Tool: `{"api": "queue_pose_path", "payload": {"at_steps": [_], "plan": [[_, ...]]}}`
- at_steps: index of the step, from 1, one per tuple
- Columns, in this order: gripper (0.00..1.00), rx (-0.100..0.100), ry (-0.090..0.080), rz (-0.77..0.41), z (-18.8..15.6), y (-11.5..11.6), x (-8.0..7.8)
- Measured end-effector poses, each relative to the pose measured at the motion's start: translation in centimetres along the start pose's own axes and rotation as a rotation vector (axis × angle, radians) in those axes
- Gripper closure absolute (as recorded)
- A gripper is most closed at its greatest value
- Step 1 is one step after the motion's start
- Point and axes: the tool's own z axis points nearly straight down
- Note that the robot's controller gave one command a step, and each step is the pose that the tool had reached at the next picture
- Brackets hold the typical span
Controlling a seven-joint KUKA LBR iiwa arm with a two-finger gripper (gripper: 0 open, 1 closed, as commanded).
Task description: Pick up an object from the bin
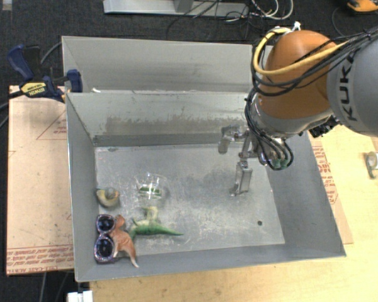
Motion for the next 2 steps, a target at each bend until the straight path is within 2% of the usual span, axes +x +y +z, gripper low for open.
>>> {"api": "queue_pose_path", "payload": {"at_steps": [1, 2], "plan": [[0.0, 0.0, -0.008, 0.0, -0.5, 0.0, -0.1], [0.0, -0.003, 0.007, 0.03, 7.3, 7.4, 2.4]]}}
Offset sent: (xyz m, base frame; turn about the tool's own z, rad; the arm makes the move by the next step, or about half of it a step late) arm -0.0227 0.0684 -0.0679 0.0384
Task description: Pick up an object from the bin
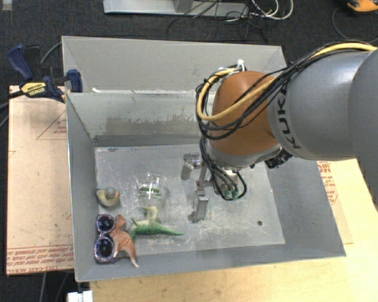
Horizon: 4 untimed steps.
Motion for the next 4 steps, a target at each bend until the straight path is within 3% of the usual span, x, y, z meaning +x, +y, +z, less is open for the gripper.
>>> {"api": "queue_pose_path", "payload": {"at_steps": [1, 2, 3, 4], "plan": [[0.0, -0.001, -0.02, 0.074, 2.5, 1.9, -7.1], [0.0, -0.001, -0.004, -0.04, 7.3, 4.5, 1.7], [0.0, -0.002, -0.008, -0.055, 7.8, 4.8, 2.7], [0.0, -0.004, -0.014, -0.146, 0.7, 7.3, 1.4]]}}
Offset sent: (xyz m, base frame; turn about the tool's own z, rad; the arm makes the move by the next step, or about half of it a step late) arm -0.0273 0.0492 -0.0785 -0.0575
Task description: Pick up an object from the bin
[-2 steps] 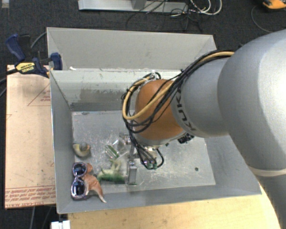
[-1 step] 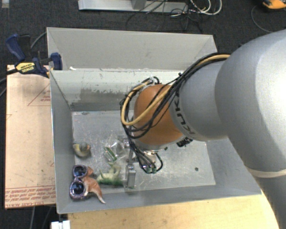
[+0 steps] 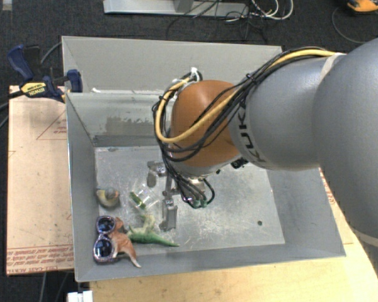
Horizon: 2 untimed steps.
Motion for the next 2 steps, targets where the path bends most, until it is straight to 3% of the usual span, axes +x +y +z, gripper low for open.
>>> {"api": "queue_pose_path", "payload": {"at_steps": [1, 2], "plan": [[0.0, 0.003, -0.004, 0.091, 6.9, 2.1, 0.8], [1.0, -0.004, -0.033, -0.304, 6.6, 1.3, 2.6]]}}
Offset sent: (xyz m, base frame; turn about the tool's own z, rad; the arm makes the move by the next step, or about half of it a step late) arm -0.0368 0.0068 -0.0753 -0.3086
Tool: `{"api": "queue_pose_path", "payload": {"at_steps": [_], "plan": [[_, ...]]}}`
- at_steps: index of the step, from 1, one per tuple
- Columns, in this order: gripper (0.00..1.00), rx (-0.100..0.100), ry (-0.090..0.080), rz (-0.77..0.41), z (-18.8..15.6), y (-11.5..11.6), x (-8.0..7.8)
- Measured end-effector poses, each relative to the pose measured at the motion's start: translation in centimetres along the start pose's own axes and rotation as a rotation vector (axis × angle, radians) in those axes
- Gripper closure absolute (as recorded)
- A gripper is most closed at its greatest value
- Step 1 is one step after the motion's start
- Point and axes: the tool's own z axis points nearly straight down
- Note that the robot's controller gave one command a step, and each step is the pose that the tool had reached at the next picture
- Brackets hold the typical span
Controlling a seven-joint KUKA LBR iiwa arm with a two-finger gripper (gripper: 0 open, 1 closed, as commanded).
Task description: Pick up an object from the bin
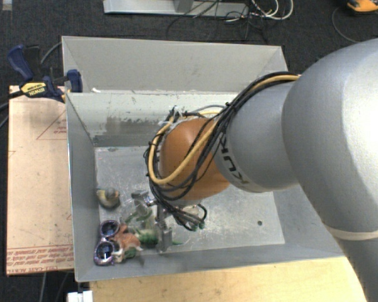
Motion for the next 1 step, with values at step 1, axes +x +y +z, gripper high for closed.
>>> {"api": "queue_pose_path", "payload": {"at_steps": [1], "plan": [[1.0, 0.0, 0.002, 0.0, 0.01, -0.04, 0.03]]}}
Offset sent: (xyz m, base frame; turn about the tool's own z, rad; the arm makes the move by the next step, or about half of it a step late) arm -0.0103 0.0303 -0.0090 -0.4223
